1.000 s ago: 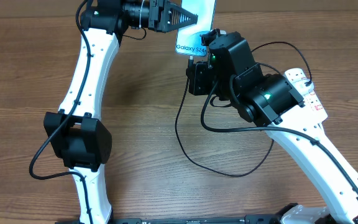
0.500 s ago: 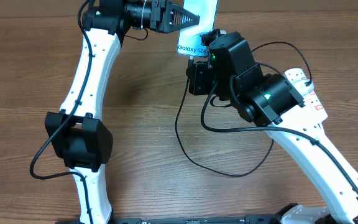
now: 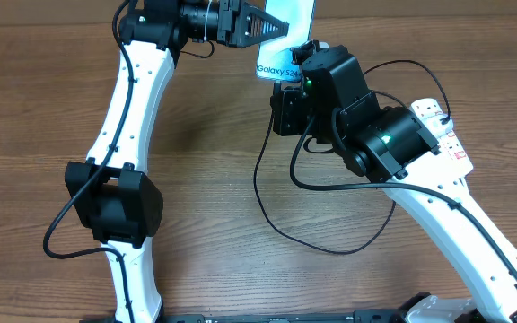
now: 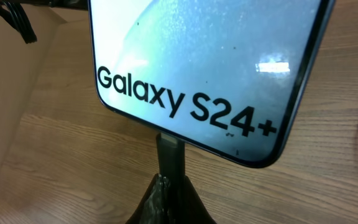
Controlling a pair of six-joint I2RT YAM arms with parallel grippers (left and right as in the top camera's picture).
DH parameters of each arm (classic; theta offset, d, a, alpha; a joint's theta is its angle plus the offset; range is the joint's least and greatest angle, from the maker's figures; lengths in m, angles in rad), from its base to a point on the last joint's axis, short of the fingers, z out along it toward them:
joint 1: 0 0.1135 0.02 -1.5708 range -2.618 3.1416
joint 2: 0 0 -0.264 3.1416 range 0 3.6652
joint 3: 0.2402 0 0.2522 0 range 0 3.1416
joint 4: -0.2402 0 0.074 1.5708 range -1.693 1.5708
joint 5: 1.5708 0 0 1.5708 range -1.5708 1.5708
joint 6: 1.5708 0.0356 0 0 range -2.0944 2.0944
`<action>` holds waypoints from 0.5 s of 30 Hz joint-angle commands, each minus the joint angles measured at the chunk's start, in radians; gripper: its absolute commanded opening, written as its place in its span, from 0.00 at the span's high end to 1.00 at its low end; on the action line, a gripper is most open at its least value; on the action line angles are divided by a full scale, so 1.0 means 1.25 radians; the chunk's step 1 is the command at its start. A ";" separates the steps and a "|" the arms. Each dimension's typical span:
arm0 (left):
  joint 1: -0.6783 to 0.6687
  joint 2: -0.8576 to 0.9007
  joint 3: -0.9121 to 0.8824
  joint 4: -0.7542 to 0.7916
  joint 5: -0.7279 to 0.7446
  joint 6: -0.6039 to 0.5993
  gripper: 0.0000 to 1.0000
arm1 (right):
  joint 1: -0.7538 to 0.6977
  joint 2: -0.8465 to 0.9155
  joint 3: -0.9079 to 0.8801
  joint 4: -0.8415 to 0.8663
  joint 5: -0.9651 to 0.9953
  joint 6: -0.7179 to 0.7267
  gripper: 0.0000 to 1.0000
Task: Plug charger to phone and switch on socket
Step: 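Push the USB-C plug upward into the phone port with the right gripper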
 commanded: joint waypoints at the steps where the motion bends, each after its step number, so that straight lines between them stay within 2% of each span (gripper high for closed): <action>1: -0.005 -0.022 0.018 0.004 0.016 0.010 0.96 | -0.002 -0.016 0.022 0.009 0.017 -0.005 0.96; 15: -0.005 -0.022 0.018 0.004 0.016 0.013 0.96 | -0.002 -0.016 0.022 0.038 0.027 -0.024 0.96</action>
